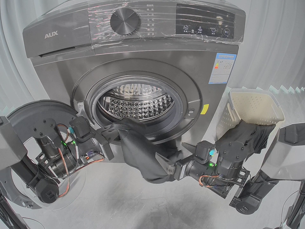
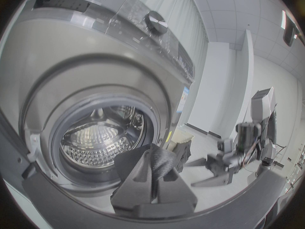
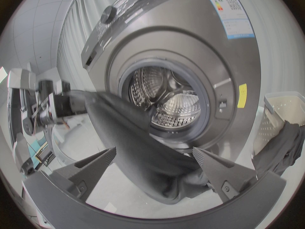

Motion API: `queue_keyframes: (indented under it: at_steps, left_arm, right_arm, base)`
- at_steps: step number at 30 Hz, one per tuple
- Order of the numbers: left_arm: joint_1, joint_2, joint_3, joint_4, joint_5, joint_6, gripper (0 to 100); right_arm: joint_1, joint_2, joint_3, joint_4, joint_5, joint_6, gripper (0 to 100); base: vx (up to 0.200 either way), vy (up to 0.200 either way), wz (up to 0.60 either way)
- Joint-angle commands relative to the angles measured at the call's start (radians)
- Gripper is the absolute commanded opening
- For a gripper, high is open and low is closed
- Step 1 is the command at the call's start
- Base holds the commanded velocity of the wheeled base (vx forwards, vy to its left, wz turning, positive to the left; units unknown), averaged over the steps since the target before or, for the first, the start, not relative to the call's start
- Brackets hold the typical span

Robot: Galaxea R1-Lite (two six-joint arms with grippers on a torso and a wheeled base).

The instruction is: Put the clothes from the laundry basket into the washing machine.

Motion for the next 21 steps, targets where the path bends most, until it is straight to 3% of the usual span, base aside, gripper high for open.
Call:
queue_keyframes:
  at_steps: [1, 21]
  left_arm:
    - [-0.017, -0.049, -0.032, 0.000, 0.001, -0.001, 0]
    - [-0.020, -0.037, -0.055, -0.001, 0.021, 0.002, 0]
  right_arm:
    - [0.011, 0.058, 0.030, -0.001, 0.001, 0.003, 100]
    - [0.066, 0.075, 0.001, -0.050, 0.020, -0.006, 100]
  base:
    - [0.000, 0.000, 0.00]
    - [0.000, 0.000, 0.00]
